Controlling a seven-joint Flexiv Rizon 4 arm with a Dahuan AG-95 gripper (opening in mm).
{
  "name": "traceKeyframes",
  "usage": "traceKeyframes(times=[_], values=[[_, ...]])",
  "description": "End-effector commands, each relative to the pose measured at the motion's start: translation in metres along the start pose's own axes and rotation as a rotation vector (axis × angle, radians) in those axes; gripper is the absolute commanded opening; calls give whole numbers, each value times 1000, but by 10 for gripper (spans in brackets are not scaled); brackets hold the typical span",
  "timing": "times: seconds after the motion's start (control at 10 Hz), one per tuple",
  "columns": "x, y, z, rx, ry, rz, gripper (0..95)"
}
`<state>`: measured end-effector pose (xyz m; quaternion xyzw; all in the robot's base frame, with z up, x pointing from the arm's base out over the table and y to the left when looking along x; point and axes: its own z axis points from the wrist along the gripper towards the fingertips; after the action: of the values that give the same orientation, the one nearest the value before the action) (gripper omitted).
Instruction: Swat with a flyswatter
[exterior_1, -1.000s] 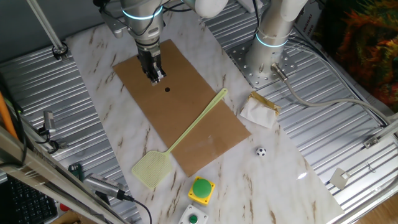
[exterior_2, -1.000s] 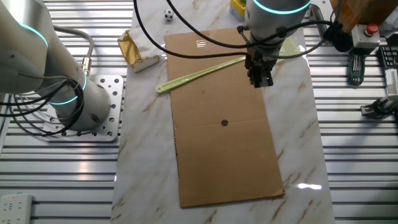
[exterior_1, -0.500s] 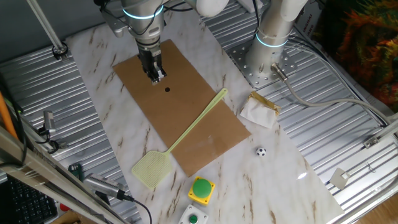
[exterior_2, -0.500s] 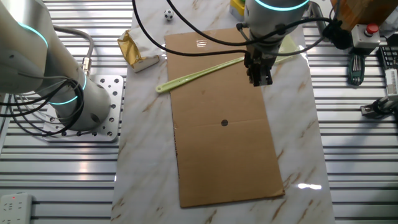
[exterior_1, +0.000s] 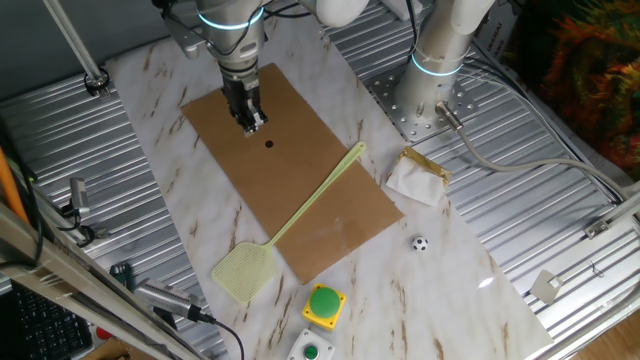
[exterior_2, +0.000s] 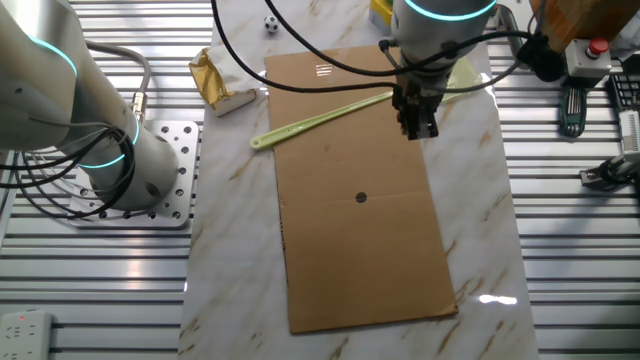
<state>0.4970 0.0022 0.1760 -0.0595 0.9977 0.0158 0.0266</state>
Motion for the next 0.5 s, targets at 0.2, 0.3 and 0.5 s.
traceKeyframes(times=[0.2,0.3,0.5], values=[[0,0,0,0,3,-1,0],[0,0,0,2,8,-3,0],[0,0,0,2,9,-2,0]])
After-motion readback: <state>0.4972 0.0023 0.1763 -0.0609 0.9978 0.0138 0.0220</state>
